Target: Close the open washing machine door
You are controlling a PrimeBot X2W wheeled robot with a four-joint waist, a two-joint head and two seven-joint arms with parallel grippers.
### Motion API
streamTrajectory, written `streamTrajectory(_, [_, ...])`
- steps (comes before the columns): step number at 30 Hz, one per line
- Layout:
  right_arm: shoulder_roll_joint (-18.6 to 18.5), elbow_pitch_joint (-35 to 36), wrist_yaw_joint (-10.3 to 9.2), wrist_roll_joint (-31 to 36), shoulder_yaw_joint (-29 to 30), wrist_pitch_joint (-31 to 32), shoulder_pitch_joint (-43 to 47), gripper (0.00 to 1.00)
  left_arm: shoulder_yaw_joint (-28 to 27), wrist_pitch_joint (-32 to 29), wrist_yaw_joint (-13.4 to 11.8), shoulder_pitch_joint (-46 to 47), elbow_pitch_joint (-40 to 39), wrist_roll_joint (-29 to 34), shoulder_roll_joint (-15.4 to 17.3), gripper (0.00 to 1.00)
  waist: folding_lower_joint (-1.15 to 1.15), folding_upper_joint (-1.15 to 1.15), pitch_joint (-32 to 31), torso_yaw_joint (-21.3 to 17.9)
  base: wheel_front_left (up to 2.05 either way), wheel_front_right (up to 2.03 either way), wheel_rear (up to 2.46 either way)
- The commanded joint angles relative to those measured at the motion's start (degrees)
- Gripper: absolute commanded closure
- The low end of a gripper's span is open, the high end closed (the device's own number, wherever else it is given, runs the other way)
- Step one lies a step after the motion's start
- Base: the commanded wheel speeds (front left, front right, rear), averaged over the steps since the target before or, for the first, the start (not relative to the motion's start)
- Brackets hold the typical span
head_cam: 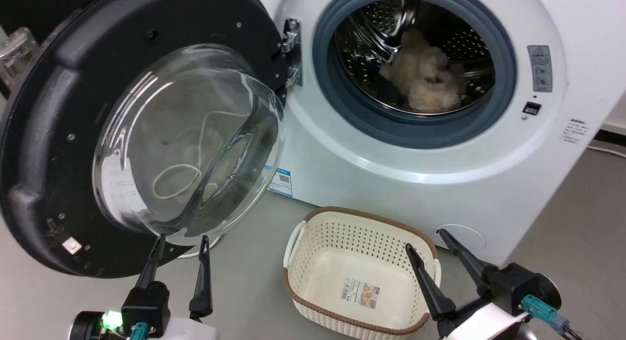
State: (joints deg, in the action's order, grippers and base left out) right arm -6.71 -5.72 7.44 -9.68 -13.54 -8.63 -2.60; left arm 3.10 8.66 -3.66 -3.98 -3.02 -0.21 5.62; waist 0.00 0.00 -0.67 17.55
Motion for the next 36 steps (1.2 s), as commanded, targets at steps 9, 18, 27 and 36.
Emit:
streamTrajectory(9, [-0.7,-1.0,0.03,-1.6,-1.6,-1.5,-0.7,0.0,0.3,1.5,-0.7,-1.4,-0.4,-0.6,0.7,0.0,0.0,0.0,-0.2,2.2,0.0,0.0,0.0])
streamTrajectory(18, [-0.8,-1.6,0.03,-2.7,-2.4,-3.0,0.3,0.0,-0.2,2.9,0.0,-1.5,0.4,-2.5,0.0,1.0,0.0,0.0,-0.6,4.8,0.0,0.0,0.0])
streamTrajectory(27, [-0.5,-1.6,0.04,-3.2,-2.1,-4.1,1.8,0.0,-6.1,4.0,2.0,2.3,-5.0,-6.9,0.6,1.0,0.0,0.0,-1.0,6.8,0.0,0.0,0.0])
streamTrajectory(36, [-0.9,-1.6,0.04,-4.0,-1.8,-5.1,2.1,0.0,-20.6,2.6,5.2,12.8,-2.0,-22.0,6.0,1.0,0.0,0.0,1.9,5.0,0.0,0.0,0.0])
